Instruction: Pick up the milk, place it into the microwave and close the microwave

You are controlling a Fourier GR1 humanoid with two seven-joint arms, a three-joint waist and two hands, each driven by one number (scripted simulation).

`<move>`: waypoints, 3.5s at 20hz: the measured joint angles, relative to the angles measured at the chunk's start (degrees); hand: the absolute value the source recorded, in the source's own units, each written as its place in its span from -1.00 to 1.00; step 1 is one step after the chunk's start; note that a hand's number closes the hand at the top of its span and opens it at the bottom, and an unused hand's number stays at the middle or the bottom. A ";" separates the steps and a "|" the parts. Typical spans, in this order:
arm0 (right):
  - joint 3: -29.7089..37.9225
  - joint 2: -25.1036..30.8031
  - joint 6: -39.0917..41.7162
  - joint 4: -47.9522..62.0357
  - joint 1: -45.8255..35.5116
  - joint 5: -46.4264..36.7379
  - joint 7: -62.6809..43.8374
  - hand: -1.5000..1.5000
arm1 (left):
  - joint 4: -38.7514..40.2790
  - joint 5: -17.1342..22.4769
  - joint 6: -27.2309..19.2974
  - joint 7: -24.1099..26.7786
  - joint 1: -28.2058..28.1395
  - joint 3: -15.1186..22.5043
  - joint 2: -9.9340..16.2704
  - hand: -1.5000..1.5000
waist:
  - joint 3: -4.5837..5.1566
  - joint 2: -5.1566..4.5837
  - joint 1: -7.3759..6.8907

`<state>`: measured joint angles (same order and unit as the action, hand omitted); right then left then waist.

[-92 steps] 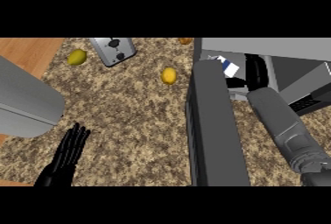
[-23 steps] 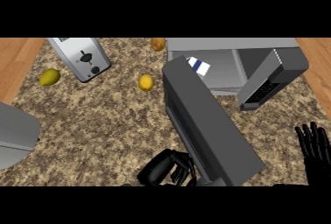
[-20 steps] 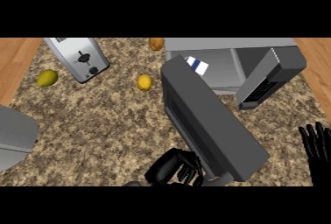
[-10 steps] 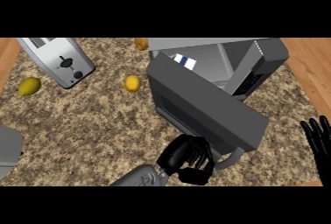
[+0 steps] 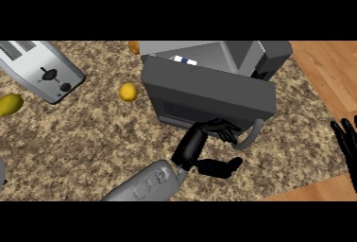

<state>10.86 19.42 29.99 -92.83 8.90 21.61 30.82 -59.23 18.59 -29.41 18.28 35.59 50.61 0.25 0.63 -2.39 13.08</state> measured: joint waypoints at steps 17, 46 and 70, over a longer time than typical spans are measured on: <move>0.18 3.58 3.95 -2.26 -4.88 8.21 -4.72 -1.00 | 6.77 11.56 -6.27 6.85 11.52 -3.51 -0.22 -1.00 | -0.30 -2.12 6.13; 1.33 9.87 6.53 -1.54 -11.85 17.74 -11.41 -1.00 | 12.90 22.38 -9.45 16.59 16.74 -1.62 0.25 -1.00 | -0.44 -3.15 10.43; 0.94 12.87 8.36 -0.59 -14.83 23.03 -14.96 -1.00 | 15.26 28.58 -9.80 22.25 17.98 1.24 -0.01 -1.00 | -0.52 -3.25 11.30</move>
<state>11.80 32.30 38.36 -93.42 -5.93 44.64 15.85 -43.97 47.17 -39.21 40.53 53.57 51.85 0.25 0.10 -5.64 24.38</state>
